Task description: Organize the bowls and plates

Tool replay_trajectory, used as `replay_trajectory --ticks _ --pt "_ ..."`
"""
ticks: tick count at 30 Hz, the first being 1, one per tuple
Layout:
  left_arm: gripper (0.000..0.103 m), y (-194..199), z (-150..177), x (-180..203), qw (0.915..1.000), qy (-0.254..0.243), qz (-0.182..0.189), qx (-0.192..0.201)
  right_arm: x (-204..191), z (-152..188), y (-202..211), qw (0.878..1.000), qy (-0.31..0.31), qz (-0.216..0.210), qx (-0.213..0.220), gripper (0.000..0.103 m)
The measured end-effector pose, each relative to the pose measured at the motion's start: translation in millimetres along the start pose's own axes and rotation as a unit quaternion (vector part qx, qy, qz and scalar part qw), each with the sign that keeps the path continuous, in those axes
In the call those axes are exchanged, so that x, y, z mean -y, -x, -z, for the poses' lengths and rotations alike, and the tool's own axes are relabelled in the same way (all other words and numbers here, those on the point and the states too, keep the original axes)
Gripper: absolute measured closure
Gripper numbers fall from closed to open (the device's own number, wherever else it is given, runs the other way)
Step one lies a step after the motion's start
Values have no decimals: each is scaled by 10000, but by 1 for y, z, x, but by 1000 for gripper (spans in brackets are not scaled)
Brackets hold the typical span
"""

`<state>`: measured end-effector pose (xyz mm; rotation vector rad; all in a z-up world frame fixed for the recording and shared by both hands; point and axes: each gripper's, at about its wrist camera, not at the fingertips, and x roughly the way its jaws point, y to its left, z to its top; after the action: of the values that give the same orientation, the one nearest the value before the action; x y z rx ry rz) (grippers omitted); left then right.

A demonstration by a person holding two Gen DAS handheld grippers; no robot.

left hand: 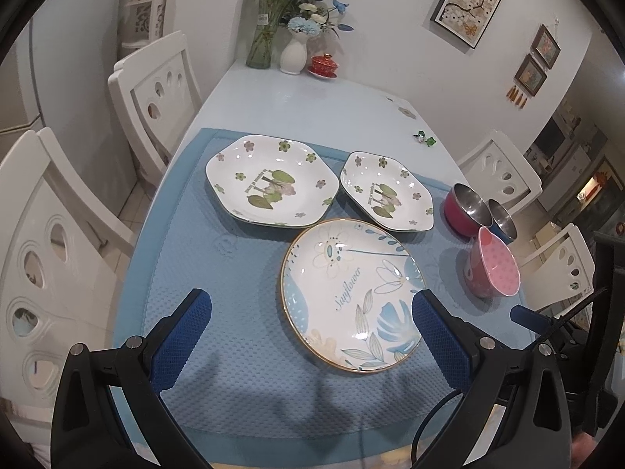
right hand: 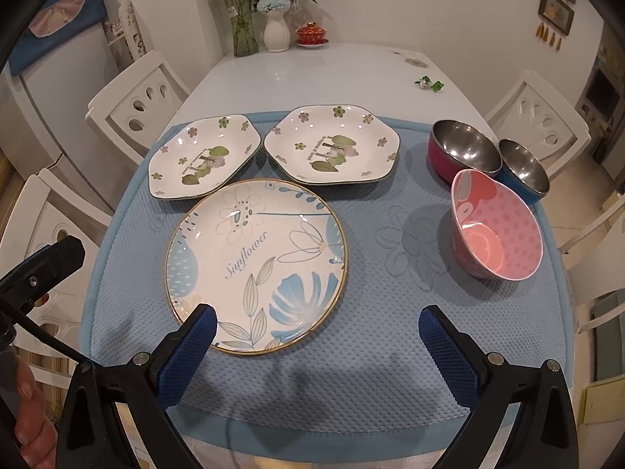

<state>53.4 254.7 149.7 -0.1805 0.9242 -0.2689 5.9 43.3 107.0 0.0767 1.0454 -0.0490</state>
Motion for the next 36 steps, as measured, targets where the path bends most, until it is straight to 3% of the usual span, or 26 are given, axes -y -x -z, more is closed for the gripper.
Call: replay_trajectory --ticks 18,36 --pt "1 -6 5 -1 9999 -12 -4 -117 1 5 -14 9994 -49 -81 -333 0" --pt "1 -12 7 -5 9997 124 -63 -209 0 2 -18 9993 1 -124 -347 0"
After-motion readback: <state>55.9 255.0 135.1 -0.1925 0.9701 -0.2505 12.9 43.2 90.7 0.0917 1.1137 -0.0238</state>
